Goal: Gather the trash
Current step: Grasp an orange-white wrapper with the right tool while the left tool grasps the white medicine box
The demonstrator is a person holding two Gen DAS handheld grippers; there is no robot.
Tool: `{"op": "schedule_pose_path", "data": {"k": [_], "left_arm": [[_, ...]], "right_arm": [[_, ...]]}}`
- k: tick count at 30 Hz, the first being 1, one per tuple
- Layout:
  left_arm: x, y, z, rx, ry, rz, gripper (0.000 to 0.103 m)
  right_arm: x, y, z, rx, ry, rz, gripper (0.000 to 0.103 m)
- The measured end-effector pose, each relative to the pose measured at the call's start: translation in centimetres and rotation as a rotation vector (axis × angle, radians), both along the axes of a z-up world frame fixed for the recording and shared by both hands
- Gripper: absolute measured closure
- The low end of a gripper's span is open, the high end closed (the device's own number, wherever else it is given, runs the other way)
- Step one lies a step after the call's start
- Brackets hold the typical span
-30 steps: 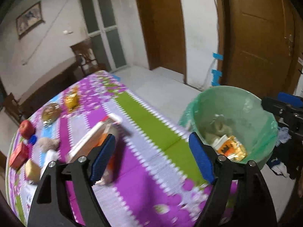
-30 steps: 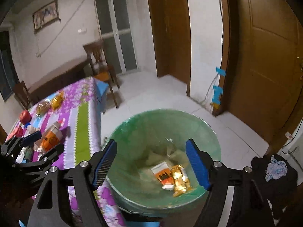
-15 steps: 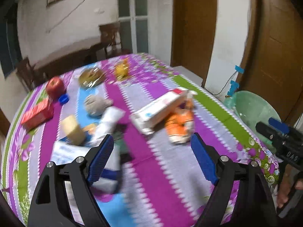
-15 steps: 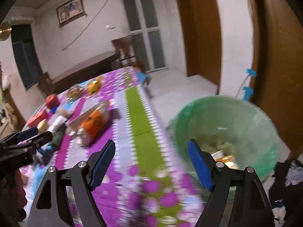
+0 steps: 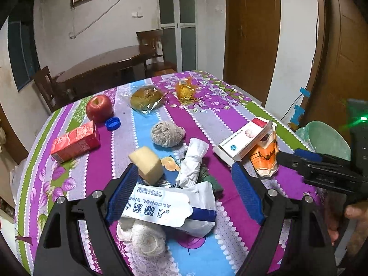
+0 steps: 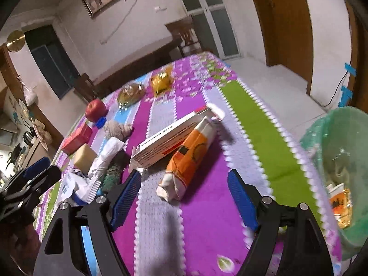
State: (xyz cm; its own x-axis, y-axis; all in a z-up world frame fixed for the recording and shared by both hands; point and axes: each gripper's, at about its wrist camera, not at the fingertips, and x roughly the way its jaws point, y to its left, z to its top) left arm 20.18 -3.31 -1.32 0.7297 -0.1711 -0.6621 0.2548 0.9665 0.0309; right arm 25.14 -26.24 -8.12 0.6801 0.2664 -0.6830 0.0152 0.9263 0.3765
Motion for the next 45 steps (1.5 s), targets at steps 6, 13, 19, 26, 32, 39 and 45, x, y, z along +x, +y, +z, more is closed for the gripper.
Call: {"op": "schedule_pose_path", "data": {"k": [6, 13, 19, 26, 32, 39, 45], "left_arm": [[0.5, 0.2, -0.4, -0.022, 0.019, 0.007, 0.023], [1.2, -1.3, -0.8, -0.010, 0.039, -0.027, 0.023], [1.8, -4.1, -1.8, 0.050, 0.077, -0.122, 0.023], [5.0, -7.9, -1.8, 0.116, 0.152, -0.501, 0.023], [8.8, -10.2, -3.3, 0.233, 0.175, -0.620, 0.023], [9.4, -12.5, -6.8, 0.334, 0.269, -0.716, 0.023], [9.6, -12.4, -7.2, 0.336, 0.336, -0.719, 0.045]], "right_arm": [[2.6, 0.7, -2.2, 0.021, 0.066, 0.012, 0.058], [0.6, -0.6, -2.6, 0.056, 0.052, 0.022, 0.083], [-3.2, -2.8, -3.0, 0.150, 0.059, 0.015, 0.084], [-9.5, -6.5, -3.0, 0.267, 0.051, -0.018, 0.088], [-12.2, -7.7, -2.3, 0.248, 0.014, -0.046, 0.088], [-13.4, -8.0, -2.6, 0.203, 0.027, -0.047, 0.089], [-13.8, -7.9, -2.3, 0.193, 0.009, -0.046, 0.089]]}}
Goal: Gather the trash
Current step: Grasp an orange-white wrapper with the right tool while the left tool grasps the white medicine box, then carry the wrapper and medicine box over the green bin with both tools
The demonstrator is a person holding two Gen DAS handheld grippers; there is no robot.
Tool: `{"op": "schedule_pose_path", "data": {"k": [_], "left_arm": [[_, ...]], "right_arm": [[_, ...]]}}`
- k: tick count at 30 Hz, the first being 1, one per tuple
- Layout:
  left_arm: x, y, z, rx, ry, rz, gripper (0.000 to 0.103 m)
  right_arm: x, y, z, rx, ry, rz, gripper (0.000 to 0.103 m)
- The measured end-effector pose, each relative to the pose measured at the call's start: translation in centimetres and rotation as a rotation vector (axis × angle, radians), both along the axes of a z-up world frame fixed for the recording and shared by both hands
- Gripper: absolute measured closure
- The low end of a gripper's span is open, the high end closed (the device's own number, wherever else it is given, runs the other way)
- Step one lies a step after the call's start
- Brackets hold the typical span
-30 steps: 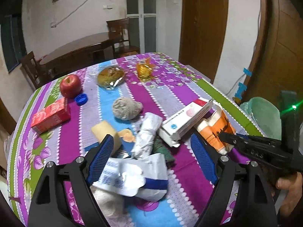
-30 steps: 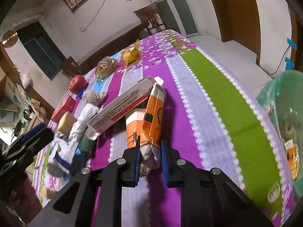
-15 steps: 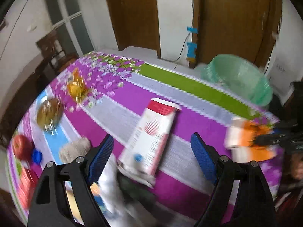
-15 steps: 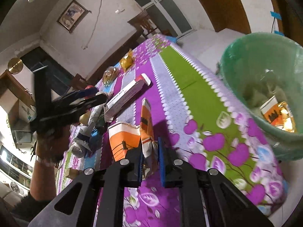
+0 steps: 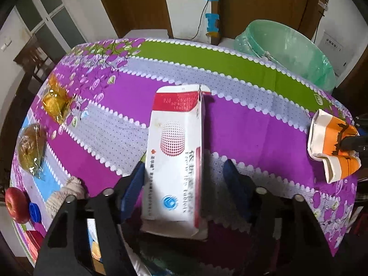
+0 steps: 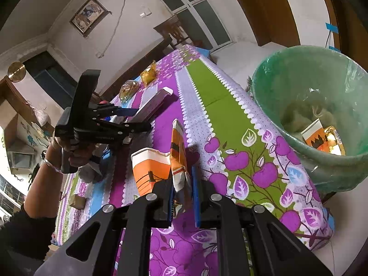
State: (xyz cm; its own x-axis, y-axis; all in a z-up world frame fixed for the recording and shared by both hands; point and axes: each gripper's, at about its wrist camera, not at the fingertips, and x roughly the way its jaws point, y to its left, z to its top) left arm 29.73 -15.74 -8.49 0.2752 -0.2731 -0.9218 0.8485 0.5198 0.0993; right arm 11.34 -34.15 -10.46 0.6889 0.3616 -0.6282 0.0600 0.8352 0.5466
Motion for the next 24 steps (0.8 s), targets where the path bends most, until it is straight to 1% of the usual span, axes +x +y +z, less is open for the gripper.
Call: {"op": "schedule_pose_path", "data": {"k": [1, 2, 6, 7, 11, 12, 14, 16, 17, 18, 21, 24], "left_arm": [[-0.1, 0.1, 0.0, -0.008, 0.006, -0.002, 0.056], [-0.3, 0.2, 0.1, -0.014, 0.011, -0.002, 0.057], [-1.4, -0.1, 0.2, 0.014, -0.048, 0.002, 0.059], [-1.5, -0.1, 0.6, 0.009, -0.055, 0.010, 0.059], [-2.7, 0.2, 3.6, -0.070, -0.107, 0.057, 0.059], [-3.1, 0.4, 4.5, -0.094, -0.129, 0.083, 0.059], [-3.5, 0.6, 5.6, -0.117, -0.168, 0.141, 0.059], [-4.4, 0.6, 6.5, -0.152, -0.209, 0.229, 0.059], [-4.6, 0.5, 6.7, -0.166, -0.218, 0.264, 0.059], [-5.1, 0.7, 6.8, -0.183, -0.227, 0.322, 0.059], [-6.9, 0.7, 6.4, -0.213, -0.250, 0.436, 0.059], [-9.0, 0.5, 5.6, -0.232, -0.265, 0.488, 0.059]], "right_arm": [[0.1, 0.1, 0.0, -0.003, -0.002, 0.002, 0.089], [0.0, 0.2, 0.0, -0.006, -0.003, 0.004, 0.089], [0.2, 0.3, 0.0, -0.011, -0.003, 0.006, 0.088], [0.3, 0.2, 0.1, -0.014, -0.006, 0.004, 0.089], [0.0, -0.1, 1.1, -0.040, -0.036, -0.009, 0.088], [0.0, -0.2, 1.4, -0.048, -0.044, -0.013, 0.088], [0.2, -0.4, 2.2, -0.073, -0.061, -0.021, 0.089], [0.3, -0.6, 2.8, -0.095, -0.075, -0.030, 0.089], [0.5, -0.7, 3.1, -0.110, -0.083, -0.034, 0.089], [0.6, -0.9, 3.4, -0.122, -0.088, -0.040, 0.089], [0.9, -1.1, 4.0, -0.166, -0.101, -0.061, 0.089], [1.0, -1.1, 4.2, -0.206, -0.108, -0.082, 0.089]]}}
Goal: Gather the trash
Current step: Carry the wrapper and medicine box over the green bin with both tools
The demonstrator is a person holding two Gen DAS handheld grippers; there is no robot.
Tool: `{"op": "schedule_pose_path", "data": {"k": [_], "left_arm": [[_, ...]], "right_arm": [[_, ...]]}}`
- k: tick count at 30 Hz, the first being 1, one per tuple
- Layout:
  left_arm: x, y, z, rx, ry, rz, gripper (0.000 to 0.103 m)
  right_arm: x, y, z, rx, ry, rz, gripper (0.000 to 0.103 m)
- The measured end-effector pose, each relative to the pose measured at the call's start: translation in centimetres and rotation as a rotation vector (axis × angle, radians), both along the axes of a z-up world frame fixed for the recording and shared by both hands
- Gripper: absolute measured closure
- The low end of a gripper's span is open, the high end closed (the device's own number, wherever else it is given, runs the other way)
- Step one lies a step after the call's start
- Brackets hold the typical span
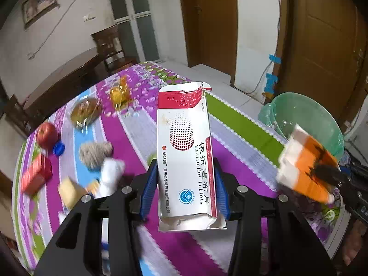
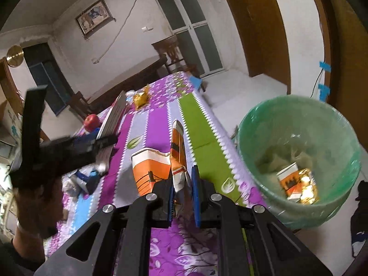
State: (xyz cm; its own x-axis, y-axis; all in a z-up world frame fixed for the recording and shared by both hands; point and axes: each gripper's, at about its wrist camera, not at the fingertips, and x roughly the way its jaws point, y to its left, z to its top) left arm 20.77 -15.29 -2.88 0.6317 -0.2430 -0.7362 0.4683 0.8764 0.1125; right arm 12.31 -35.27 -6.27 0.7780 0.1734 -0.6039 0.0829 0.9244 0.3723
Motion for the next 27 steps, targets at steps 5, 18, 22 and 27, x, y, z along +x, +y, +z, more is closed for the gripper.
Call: {"op": "schedule_pose_path", "data": {"k": [5, 18, 22, 27], "left_arm": [[-2.6, -0.9, -0.4, -0.003, -0.069, 0.069, 0.059], [-3.1, -5.8, 2.7, 0.000, -0.179, 0.010, 0.059], [-2.9, -8.4, 3.8, -0.003, -0.195, -0.039, 0.059], [-2.6, -12.1, 4.0, 0.011, -0.199, -0.113, 0.059]], "right_arm": [[-0.2, 0.2, -0.1, -0.048, -0.004, -0.026, 0.089], [-2.8, -5.1, 4.7, -0.212, -0.091, -0.192, 0.089], [-3.4, -7.6, 6.4, -0.277, -0.090, -0.235, 0.089], [-3.4, -10.5, 7.8, -0.338, -0.051, -0.268, 0.089]]}}
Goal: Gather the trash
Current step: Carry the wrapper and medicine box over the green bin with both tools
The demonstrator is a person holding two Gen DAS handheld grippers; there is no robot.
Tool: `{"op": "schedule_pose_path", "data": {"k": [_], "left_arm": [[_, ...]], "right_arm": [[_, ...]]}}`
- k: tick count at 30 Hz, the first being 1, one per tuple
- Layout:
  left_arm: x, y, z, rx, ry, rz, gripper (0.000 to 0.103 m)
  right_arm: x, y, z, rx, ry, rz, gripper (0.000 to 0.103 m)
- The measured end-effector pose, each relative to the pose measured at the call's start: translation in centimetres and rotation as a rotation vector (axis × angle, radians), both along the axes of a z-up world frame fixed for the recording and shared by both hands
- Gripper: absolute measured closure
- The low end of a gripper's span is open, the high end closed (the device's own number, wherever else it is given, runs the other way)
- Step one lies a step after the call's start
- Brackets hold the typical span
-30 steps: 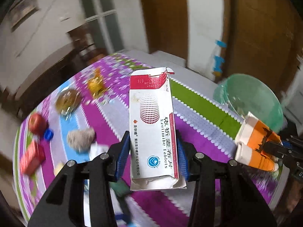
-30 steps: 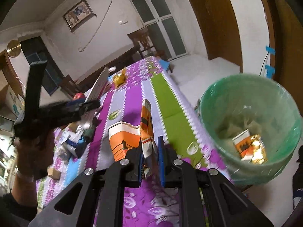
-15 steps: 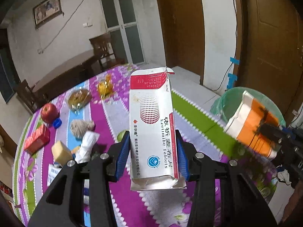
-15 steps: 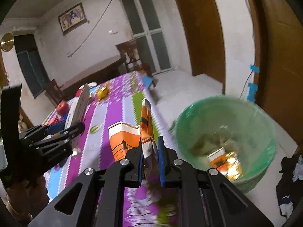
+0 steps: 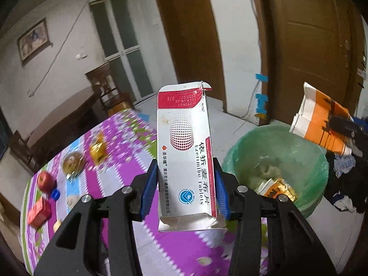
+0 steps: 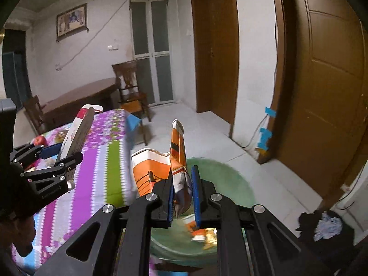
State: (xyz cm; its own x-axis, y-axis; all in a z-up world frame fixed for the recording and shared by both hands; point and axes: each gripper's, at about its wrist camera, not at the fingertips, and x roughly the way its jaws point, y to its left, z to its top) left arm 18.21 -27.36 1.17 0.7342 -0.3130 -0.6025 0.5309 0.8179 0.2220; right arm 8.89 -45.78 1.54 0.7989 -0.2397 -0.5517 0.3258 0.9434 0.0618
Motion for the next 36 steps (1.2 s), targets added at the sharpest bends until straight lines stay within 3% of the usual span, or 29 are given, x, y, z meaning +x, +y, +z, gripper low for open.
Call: {"op": "schedule_pose_path", "data": {"k": [8, 19, 36], "left_arm": [[0.4, -5.4, -0.7, 0.046, 0.032, -0.121, 0.059], [0.9, -10.3, -3.5, 0.140, 0.131, -0.259, 0.059], [2.1, -12.4, -6.9, 0.197, 0.223, -0.321, 0.059]], "right_arm": [[0.5, -5.1, 0.7, 0.016, 0.103, -0.045, 0.089], [2.8, -9.4, -0.5, 0.036, 0.273, -0.043, 0.089], [7.3, -8.6, -4.7, 0.034, 0.421, -0.005, 0.089]]}}
